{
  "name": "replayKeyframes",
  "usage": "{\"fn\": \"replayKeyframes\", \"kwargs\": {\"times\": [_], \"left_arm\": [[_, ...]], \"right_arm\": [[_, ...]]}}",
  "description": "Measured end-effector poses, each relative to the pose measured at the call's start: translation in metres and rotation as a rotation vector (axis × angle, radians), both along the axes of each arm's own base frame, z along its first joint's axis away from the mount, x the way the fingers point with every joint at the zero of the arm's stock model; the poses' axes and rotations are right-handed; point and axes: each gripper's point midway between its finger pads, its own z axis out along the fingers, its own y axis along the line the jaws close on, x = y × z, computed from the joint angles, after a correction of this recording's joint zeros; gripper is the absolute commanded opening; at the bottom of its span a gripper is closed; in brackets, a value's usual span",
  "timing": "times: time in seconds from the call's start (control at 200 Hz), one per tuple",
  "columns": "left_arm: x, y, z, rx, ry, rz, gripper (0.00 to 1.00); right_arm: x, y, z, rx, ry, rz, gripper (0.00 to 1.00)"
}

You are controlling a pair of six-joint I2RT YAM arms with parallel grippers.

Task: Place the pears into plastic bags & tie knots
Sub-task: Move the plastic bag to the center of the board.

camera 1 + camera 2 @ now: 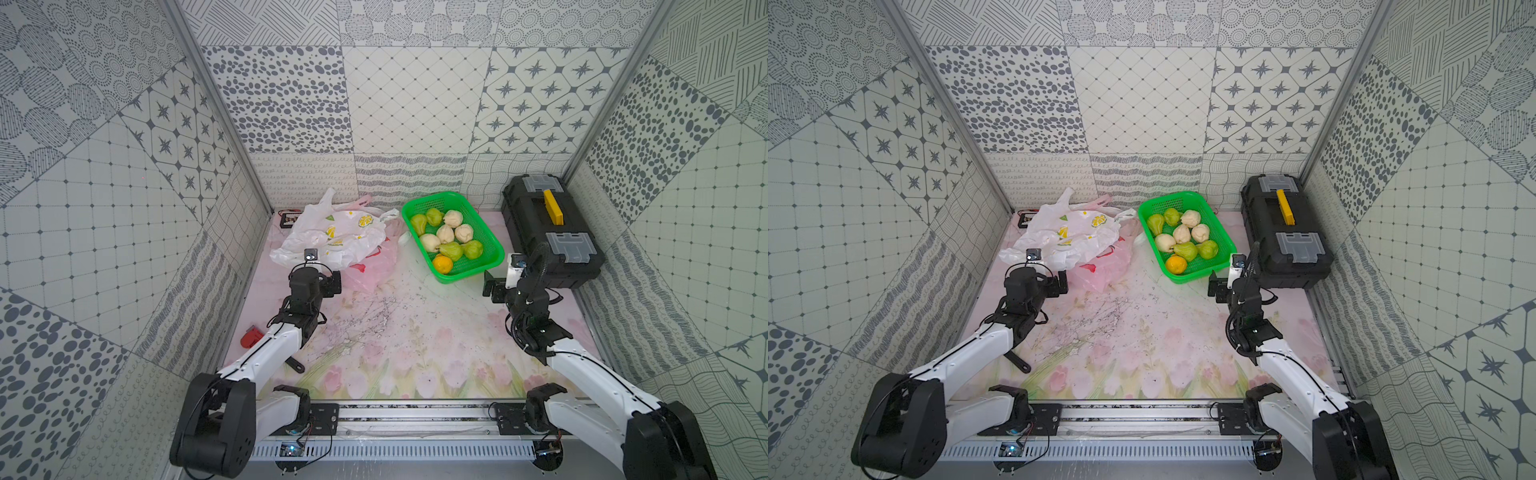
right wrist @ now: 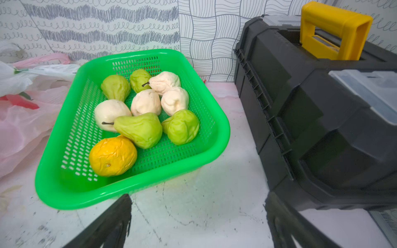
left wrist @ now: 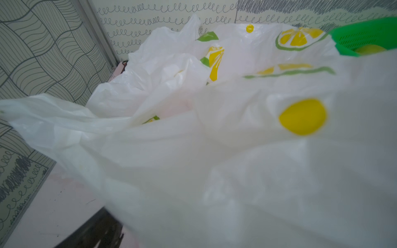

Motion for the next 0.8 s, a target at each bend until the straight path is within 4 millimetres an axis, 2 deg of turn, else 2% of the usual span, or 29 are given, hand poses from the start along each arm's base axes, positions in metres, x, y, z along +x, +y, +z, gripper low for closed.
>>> {"fn": "replayKeyframes", "kwargs": {"times": [0.23, 0.34, 0.44, 0.55, 0.59, 0.625, 0.71, 0.8], "left_arm": [[-0.027, 0.005, 0.026, -0.072, -0.011, 0.038, 0.98], [-0.037, 0.007, 0.034, -0.108, -0.006, 0.054, 0.98], [-0.043, 0.007, 0.042, -0.145, 0.004, 0.069, 0.98], [-0.046, 0.008, 0.059, -0.220, 0.024, 0.106, 0.99], [-0.047, 0.008, 0.068, -0.252, 0.026, 0.123, 0.92], [-0.047, 0.008, 0.075, -0.275, 0.027, 0.135, 0.84], [-0.045, 0.007, 0.085, -0.299, 0.054, 0.147, 0.73], [-0.039, 0.004, 0.094, -0.306, 0.118, 0.156, 0.69]], "right_arm": [[-0.027, 0.026, -0.008, 0.060, 0.148, 0.047, 0.98], [-0.031, 0.034, -0.009, 0.213, 0.246, 0.046, 0.98], [-0.034, 0.041, -0.013, 0.414, 0.320, 0.086, 0.93], [-0.041, 0.043, -0.018, 0.538, 0.423, 0.088, 0.90], [-0.042, 0.047, -0.015, 0.547, 0.465, 0.094, 0.88], [-0.039, 0.049, -0.009, 0.546, 0.498, 0.095, 0.86], [-0.023, 0.057, 0.012, 0.519, 0.546, 0.097, 0.83], [-0.001, 0.069, 0.028, 0.437, 0.570, 0.088, 0.82]]}}
